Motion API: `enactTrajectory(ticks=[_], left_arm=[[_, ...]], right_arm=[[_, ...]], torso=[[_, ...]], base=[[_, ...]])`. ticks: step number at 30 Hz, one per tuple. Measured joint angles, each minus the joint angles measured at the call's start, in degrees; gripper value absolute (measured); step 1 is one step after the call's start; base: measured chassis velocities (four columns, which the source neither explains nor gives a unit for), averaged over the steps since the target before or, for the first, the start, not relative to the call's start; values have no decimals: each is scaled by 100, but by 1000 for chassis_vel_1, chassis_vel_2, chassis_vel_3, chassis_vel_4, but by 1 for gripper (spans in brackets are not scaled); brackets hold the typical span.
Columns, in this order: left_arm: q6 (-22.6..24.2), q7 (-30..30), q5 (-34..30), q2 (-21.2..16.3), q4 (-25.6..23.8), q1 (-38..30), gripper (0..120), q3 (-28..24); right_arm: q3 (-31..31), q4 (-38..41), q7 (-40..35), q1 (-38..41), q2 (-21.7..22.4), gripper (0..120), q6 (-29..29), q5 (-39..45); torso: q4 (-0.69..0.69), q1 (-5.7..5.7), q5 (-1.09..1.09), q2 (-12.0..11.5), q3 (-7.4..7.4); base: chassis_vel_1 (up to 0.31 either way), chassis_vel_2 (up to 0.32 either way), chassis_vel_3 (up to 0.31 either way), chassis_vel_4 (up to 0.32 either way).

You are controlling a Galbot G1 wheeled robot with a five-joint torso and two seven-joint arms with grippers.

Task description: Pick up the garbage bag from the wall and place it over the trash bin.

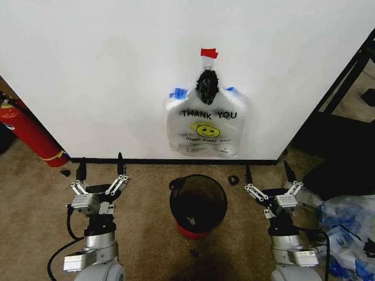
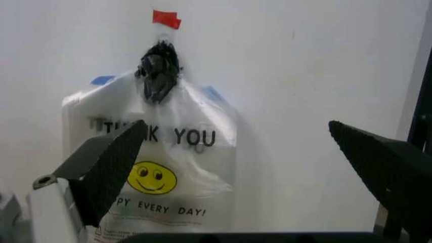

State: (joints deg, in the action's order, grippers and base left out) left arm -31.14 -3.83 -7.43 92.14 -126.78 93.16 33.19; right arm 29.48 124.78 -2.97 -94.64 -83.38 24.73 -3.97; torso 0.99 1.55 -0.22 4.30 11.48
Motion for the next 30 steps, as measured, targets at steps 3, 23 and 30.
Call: enactTrajectory(ticks=[3, 23, 30], left_arm=[[-58, -96, 10, 0, 15, 15, 100, 4], [-327, -300, -6, 0, 163, 1, 100, -51], [-324, -245, 3, 0, 113, 27, 100, -21]], right_arm=[[8, 22, 5, -22, -6, 100, -12, 13], [4, 61, 0, -49, -16, 100, -17, 8], [-53, -39, 18, 37, 37, 100, 15, -75]], torso=[[0, 0, 0, 0, 0], [0, 0, 0, 0, 0], [0, 0, 0, 0, 0]], base=[[0, 0, 0, 0], [0, 0, 0, 0], [0, 0, 0, 0]])
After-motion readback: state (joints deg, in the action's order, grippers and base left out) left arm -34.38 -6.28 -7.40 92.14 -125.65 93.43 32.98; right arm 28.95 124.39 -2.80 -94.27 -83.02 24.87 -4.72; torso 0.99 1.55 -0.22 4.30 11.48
